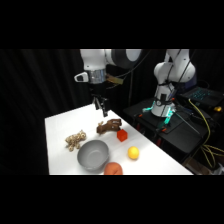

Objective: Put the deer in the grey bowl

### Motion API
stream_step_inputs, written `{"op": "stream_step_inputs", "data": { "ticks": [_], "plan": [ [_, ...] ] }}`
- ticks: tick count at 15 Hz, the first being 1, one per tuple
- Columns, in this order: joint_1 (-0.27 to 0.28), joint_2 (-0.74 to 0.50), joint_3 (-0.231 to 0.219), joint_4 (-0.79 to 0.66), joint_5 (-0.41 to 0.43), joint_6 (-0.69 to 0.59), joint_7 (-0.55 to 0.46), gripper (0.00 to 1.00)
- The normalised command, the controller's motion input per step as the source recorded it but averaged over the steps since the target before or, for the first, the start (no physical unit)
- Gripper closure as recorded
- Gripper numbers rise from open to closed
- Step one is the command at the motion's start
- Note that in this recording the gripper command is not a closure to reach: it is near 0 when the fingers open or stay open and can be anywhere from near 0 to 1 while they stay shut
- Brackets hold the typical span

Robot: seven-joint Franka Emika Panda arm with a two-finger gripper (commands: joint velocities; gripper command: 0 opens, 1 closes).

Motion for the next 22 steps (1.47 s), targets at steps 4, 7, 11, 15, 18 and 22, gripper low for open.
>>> {"op": "stream_step_inputs", "data": {
  "ticks": [4, 7, 11, 15, 18, 22],
  "plan": [
    [-0.069, -0.04, -0.015, -0.06, 0.06, 0.06, -0.1, 0.0],
    [-0.142, -0.11, -0.092, -0.19, 0.111, 0.23, -0.19, 0.0],
    [-0.144, -0.15, -0.1, -0.35, 0.208, 0.4, -0.2, 0.0],
    [-0.069, -0.11, -0.04, -0.43, 0.258, 0.45, -0.15, 0.0],
    [-0.02, 0.03, 0.017, -0.32, 0.321, 0.5, -0.16, 0.0],
    [-0.036, 0.34, 0.047, -0.03, 0.267, 0.55, -0.06, 0.0]
  ]
}}
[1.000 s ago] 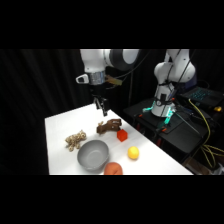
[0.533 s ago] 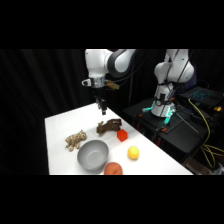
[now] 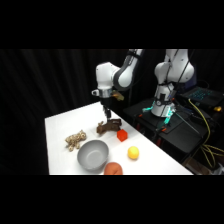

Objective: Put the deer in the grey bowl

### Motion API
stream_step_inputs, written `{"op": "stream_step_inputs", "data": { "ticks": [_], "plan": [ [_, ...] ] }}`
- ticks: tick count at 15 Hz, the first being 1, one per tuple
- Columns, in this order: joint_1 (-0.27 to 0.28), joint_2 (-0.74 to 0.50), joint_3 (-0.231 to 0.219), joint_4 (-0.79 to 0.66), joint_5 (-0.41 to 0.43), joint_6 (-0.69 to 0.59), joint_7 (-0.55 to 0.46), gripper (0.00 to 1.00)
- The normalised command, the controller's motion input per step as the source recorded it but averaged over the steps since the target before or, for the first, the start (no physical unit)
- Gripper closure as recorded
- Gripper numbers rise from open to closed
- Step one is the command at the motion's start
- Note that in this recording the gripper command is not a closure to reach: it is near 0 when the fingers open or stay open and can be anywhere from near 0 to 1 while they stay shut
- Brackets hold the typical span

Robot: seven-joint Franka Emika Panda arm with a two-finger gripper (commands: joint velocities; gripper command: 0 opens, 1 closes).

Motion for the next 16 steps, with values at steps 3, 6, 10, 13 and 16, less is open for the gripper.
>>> {"op": "stream_step_inputs", "data": {
  "ticks": [3, 6, 10, 13, 16],
  "plan": [
    [-0.062, 0.48, 0.053, 0.13, 0.06, 0.49, 0.1, 0.0],
    [-0.093, 0.41, 0.079, 0.2, -0.002, 0.3, 0.13, 0.0],
    [-0.113, 0.16, 0.133, 0.13, -0.011, 0.11, 0.08, 1.0],
    [-0.017, -0.03, 0.016, 0.04, -0.101, 0.02, 0.13, 1.0],
    [0.016, -0.18, -0.053, -0.01, -0.146, -0.13, 0.13, 0.67]
  ]
}}
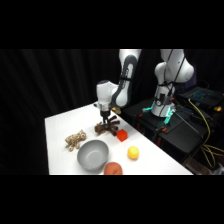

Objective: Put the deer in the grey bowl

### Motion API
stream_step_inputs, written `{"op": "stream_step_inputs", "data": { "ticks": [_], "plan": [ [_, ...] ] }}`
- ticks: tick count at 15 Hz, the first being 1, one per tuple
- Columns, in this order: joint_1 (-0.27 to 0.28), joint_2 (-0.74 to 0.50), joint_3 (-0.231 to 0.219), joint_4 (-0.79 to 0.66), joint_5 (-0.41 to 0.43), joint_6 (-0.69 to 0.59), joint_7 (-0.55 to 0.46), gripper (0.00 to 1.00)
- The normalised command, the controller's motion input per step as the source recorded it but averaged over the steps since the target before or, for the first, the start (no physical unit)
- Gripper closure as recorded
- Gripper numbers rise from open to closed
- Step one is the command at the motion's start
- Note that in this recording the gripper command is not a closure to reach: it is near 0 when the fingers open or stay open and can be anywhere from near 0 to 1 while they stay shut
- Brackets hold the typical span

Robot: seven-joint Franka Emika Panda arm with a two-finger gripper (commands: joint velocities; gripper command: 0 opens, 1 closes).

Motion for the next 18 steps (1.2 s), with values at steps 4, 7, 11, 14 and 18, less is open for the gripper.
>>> {"op": "stream_step_inputs", "data": {
  "ticks": [4, 7, 11, 14, 18],
  "plan": [
    [0.094, -0.56, -0.175, -0.06, -0.28, -0.5, 0.14, 0.67],
    [0.119, -0.73, -0.185, -0.02, -0.379, -0.65, 0.18, 0.67],
    [0.048, -0.46, 0.057, 0.18, -0.03, -0.6, -0.07, 0.65],
    [0.092, 0.01, 0.165, 0.42, 0.34, -0.45, -0.29, 0.65],
    [0.124, 0.28, 0.142, 0.54, 0.17, -0.19, -0.2, 0.65]
  ]
}}
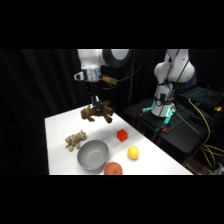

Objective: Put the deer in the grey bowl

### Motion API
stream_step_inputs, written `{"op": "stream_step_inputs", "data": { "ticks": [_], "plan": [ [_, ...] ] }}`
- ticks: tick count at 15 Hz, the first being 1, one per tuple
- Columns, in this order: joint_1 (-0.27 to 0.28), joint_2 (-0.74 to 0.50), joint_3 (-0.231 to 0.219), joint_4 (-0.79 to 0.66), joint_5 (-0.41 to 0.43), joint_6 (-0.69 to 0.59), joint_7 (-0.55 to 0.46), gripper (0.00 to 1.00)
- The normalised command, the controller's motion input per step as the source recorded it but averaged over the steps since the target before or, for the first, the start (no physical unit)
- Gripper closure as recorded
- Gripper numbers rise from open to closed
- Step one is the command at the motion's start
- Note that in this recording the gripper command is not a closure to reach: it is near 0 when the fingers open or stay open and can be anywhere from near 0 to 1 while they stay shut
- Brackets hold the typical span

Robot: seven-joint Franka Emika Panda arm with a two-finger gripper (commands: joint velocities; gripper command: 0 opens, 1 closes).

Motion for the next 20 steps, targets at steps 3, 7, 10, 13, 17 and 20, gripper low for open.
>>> {"op": "stream_step_inputs", "data": {
  "ticks": [3, 7, 10, 13, 17, 20],
  "plan": [
    [0.089, 0.38, 0.106, 0.52, 0.062, -0.03, -0.19, 0.65],
    [0.071, 0.36, 0.084, 0.42, 0.005, 0.04, -0.14, 0.66],
    [0.046, 0.4, 0.045, 0.32, -0.03, 0.17, -0.07, 0.67],
    [0.047, 0.42, 0.006, 0.29, -0.083, 0.24, 0.06, 0.67],
    [0.029, 0.33, -0.001, 0.31, -0.068, 0.11, 0.1, 0.67],
    [0.048, 0.17, -0.035, 0.26, -0.094, 0.0, 0.14, 0.0]
  ]
}}
